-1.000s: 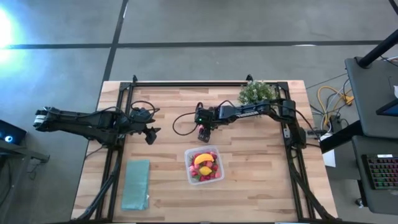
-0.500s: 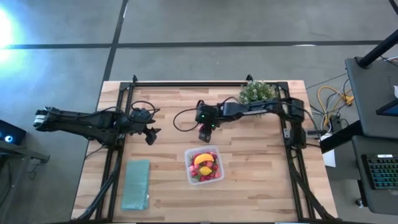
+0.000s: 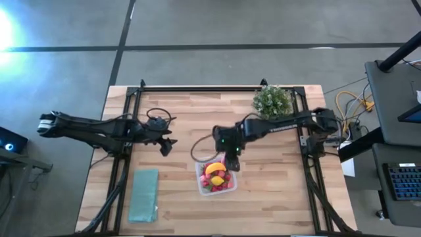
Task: Pick and placing Produce into tupperware
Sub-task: Put the pink peach into the transparent bin, then return to Home Position
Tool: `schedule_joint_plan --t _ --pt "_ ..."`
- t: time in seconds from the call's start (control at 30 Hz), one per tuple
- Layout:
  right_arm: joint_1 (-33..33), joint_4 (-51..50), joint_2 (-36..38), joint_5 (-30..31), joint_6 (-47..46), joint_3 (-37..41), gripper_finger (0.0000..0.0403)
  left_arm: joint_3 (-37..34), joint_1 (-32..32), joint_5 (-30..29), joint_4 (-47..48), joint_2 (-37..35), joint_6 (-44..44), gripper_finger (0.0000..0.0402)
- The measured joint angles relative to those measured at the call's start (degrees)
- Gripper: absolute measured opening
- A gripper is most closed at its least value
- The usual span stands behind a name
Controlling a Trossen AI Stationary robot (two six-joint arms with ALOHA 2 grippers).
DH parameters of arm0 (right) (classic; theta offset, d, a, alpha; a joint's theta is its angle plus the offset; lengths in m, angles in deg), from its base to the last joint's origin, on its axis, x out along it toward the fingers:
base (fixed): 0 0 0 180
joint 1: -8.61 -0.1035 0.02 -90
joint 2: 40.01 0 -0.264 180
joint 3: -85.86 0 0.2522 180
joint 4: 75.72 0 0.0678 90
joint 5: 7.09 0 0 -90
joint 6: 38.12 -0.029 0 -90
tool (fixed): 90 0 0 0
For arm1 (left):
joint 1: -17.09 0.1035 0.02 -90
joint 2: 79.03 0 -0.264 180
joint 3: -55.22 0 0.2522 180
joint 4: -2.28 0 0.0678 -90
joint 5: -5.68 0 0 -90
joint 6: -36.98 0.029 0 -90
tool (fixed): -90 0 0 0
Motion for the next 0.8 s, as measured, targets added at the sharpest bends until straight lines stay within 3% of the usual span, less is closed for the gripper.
schedule_joint_plan --t 0.2,0.43,0.63,0.8 --pt "-3.5 1.7 0.5 4.4 -0.4 0.0 0.0174 1.5 0.0 1.2 0.2 2.6 -1.8 0.024" --pt "-3.3 -1.0 3.9 7.2 -0.2 0.1 0.0223 5.3 0.0 4.3 0.5 0.5 -5.8 0.024" --pt "-3.5 -0.4 13.6 19.6 -3.4 -0.3 0.0237 8.8 0.0 4.3 0.1 -4.7 -4.1 0.024" --pt "-3.6 -1.0 22.2 21.1 -7.4 -0.2 0.0237 8.8 0.0 4.3 -0.1 -9.3 -0.5 0.024"
